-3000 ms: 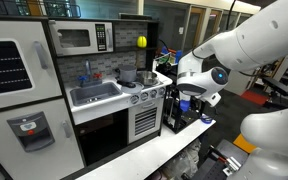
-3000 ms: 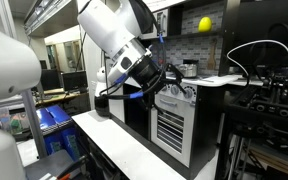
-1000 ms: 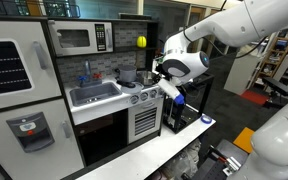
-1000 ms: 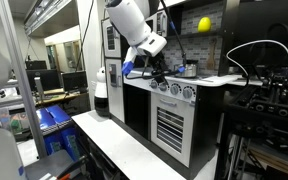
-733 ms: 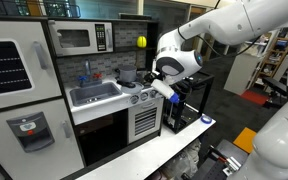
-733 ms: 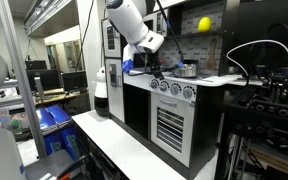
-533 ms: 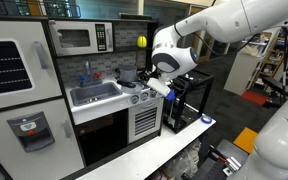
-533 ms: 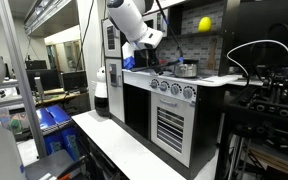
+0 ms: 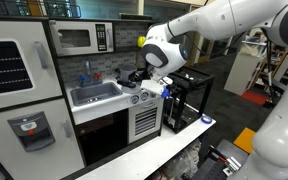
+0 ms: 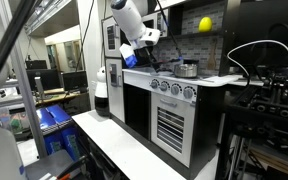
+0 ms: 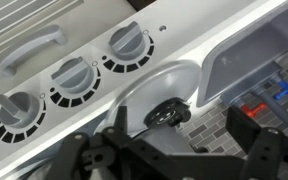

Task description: Remove the lid from the sink and put it on the stove

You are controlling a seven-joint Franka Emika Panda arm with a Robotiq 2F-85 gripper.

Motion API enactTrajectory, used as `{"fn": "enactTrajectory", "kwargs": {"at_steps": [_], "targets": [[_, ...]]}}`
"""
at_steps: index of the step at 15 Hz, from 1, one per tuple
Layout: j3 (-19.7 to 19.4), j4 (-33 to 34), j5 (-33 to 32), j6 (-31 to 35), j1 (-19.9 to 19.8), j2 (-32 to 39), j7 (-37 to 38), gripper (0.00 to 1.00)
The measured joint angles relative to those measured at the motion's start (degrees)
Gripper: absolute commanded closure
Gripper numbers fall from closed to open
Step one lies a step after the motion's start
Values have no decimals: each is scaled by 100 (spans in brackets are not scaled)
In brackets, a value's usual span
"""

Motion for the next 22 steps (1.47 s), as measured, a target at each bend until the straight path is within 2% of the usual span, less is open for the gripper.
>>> {"fn": "enactTrajectory", "kwargs": {"at_steps": [2, 3, 6, 10, 18, 22], "targets": [[191, -21, 371, -10, -350, 92, -792, 0], [295, -56, 349, -11, -534, 123, -999, 0], [517, -143, 289, -11, -1005, 158, -1359, 0], [820, -160, 266, -11, -1375, 152, -1530, 0], [1457, -207, 263, -11, -1748, 111, -1675, 0], [1513, -207, 263, -11, -1789, 54, -1667, 0]]}}
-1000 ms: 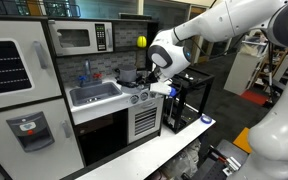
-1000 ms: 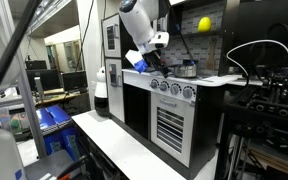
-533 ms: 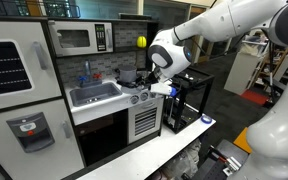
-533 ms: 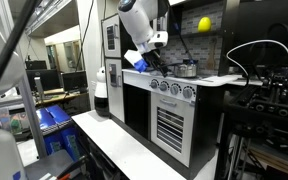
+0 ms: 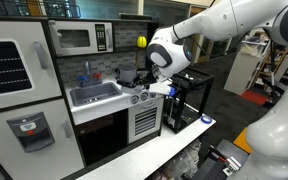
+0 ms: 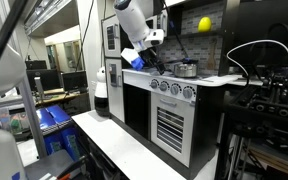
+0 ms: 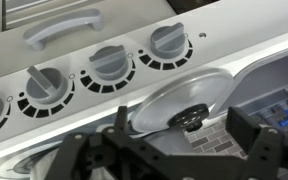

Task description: Remove the lid from the sink and put it on the stove

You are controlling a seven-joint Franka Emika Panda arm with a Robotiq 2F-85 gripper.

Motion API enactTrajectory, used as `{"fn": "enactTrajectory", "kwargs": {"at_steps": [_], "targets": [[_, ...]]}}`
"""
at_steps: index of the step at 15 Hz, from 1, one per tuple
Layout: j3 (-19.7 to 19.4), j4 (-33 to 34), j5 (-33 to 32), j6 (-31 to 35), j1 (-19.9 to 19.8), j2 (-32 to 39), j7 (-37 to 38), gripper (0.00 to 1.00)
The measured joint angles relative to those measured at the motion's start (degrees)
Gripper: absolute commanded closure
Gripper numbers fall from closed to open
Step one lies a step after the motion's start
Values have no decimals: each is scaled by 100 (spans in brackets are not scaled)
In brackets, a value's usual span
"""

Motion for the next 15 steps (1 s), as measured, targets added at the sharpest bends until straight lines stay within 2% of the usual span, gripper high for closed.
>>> {"fn": "enactTrajectory", "kwargs": {"at_steps": [4, 10, 15], "targets": [[96, 33, 0, -31, -33, 88, -24, 0], [1057, 307, -2, -30, -608, 437, -382, 0], [1470, 270, -2, -28, -912, 446, -624, 0]]}}
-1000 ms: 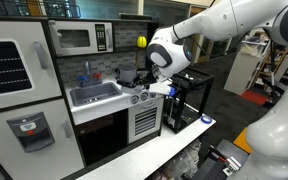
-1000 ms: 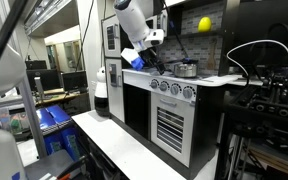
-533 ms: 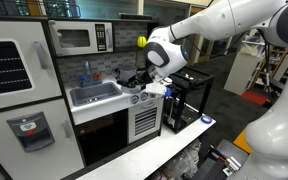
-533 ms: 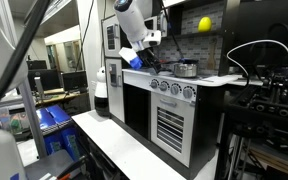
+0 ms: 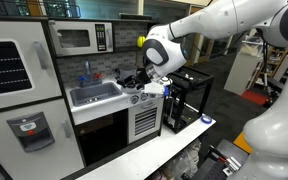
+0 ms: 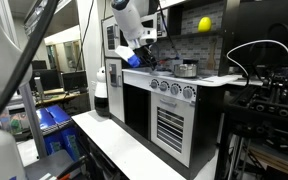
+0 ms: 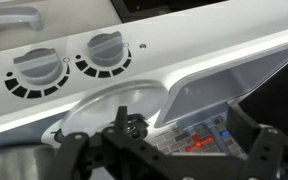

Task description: Remove the lid from the sink and put it on the stove

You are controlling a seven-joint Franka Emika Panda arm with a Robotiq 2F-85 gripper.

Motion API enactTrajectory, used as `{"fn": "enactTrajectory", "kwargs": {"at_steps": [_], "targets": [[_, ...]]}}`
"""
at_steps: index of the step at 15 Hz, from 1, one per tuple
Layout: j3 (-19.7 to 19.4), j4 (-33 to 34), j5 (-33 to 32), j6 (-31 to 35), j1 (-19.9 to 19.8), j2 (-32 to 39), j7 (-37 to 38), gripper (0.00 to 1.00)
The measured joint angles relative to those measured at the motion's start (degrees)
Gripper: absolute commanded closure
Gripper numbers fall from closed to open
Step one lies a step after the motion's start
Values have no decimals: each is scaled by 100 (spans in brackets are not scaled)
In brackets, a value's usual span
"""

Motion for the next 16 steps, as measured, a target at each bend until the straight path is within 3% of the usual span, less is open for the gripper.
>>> {"fn": "enactTrajectory", "kwargs": {"at_steps": [7, 16], "targets": [[178, -251, 0, 3, -164, -3, -406, 0], [-135, -379, -8, 3, -162, -366, -1407, 0]]}}
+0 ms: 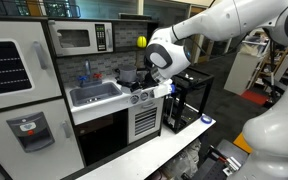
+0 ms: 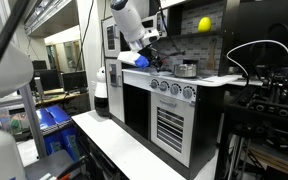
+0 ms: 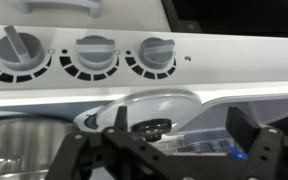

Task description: Remove the lid from the sink and put it on the stove

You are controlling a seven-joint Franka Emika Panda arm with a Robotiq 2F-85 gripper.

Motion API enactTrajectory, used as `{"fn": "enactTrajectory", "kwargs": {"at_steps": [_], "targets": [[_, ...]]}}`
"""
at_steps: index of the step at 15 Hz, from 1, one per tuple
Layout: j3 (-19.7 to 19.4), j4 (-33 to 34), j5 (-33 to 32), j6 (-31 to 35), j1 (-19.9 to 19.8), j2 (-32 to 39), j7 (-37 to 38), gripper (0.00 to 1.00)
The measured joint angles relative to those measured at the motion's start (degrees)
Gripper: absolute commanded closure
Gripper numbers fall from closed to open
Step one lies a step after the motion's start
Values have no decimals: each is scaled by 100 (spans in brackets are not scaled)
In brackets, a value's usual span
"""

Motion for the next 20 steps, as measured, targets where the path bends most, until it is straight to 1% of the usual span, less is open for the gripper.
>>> {"fn": "enactTrajectory", "kwargs": {"at_steps": [5, 9, 12, 16, 18, 20], "targets": [[-241, 218, -200, -5, 5, -512, -275, 0], [-339, 590, -485, -5, 5, -558, -275, 0], [-386, 644, -464, -4, 10, -389, -284, 0], [-414, 514, 68, -3, 66, 266, -657, 0], [-473, 377, 56, -3, 133, 473, -605, 0], [-536, 251, 45, -12, 227, 536, -515, 0]]}}
